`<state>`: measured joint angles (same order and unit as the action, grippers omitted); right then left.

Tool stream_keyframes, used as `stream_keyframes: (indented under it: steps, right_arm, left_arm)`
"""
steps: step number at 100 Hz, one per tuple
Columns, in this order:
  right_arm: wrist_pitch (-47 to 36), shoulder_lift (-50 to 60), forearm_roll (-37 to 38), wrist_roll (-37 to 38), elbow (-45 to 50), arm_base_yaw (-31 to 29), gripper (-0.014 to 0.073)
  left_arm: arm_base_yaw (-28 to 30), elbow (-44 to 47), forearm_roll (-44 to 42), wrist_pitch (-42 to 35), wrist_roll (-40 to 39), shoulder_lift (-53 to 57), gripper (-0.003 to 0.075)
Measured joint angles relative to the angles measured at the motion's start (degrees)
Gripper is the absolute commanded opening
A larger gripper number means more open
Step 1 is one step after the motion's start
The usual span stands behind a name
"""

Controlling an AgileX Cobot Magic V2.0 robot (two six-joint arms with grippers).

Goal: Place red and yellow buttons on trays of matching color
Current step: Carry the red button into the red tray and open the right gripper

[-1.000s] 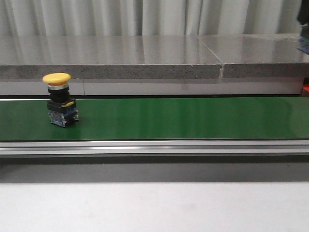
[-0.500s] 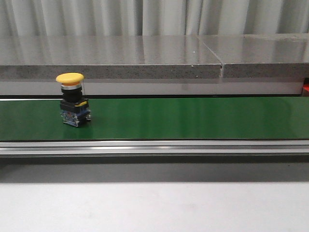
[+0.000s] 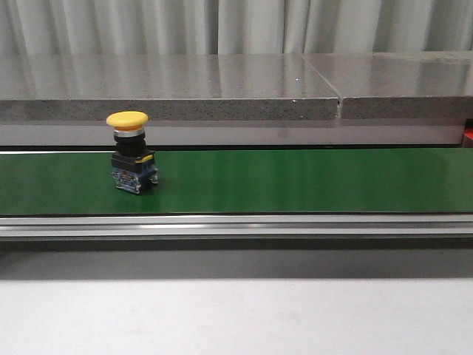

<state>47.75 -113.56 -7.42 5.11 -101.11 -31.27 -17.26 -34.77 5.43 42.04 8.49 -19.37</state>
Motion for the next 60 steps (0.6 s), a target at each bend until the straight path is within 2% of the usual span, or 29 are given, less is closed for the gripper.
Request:
stream_keyframes:
  steps: [60]
  right_arm:
    - [-5.13, -9.55, -6.09, 0.00, -0.43, 0.00, 0.0042]
  left_arm:
    - [0.00, 0.00, 0.00, 0.00, 0.00, 0.00, -0.0021]
